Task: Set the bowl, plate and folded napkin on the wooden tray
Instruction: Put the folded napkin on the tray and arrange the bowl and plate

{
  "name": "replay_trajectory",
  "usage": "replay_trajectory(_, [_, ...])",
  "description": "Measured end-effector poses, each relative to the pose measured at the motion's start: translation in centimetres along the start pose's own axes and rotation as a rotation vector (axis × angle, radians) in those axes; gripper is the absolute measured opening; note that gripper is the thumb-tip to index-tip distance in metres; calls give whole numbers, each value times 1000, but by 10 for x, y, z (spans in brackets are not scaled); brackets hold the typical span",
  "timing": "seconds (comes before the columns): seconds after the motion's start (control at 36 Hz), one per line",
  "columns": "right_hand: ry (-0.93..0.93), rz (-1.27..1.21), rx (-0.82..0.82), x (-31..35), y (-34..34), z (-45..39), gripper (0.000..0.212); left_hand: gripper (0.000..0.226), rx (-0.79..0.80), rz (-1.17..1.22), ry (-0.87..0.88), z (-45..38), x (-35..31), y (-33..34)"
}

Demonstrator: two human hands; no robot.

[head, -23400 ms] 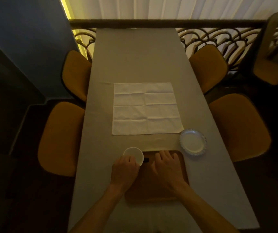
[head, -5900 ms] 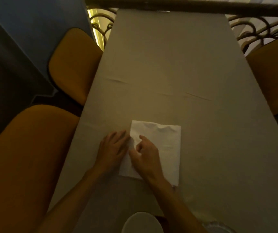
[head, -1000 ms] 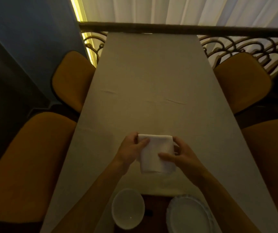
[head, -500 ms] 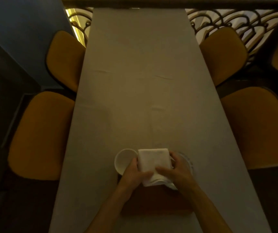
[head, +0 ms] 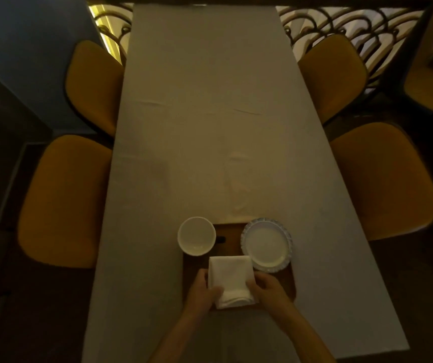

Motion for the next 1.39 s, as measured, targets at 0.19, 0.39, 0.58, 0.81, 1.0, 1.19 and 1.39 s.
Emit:
replay_trajectory(0.19, [50,219,-156,-24,12,-12,25,65,-129,-212,54,-1,6,-1])
replay_trajectory(0.39, [-122,358,-306,-14,17,-16,17,23,-95,-493,185,-6,8,4])
replay_trajectory(0.58, [-290,489,-322,-20,23,-16,30,59,-206,-554,310,11,19,3])
replay_trajectory(0.81, [-367,755,-179,-34,21,-10,68,75,-133,-652,321,7,22,-1])
replay_trajectory(1.0, [-338,772,-98,-30,27,-15,77,82,-67,-677,340,0,21,1])
replay_trajectory(1.19, [-334,700,-127,-28,16,-15,70,68,-43,-714,383,0,19,-3])
replay_trajectory(1.39, [-326,924,-7,-18,27,-29,74,71,-64,-882,349,-1,18,-5])
Point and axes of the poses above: each hand's wrist, its own z-axis away from the middle knuckle, its own y-axis out of the palm, x = y × z, the point moved 5 cm from there along -z, towards the middle knuckle, and after that the axes turned 9 degrees about z, right-handed, at the moved point
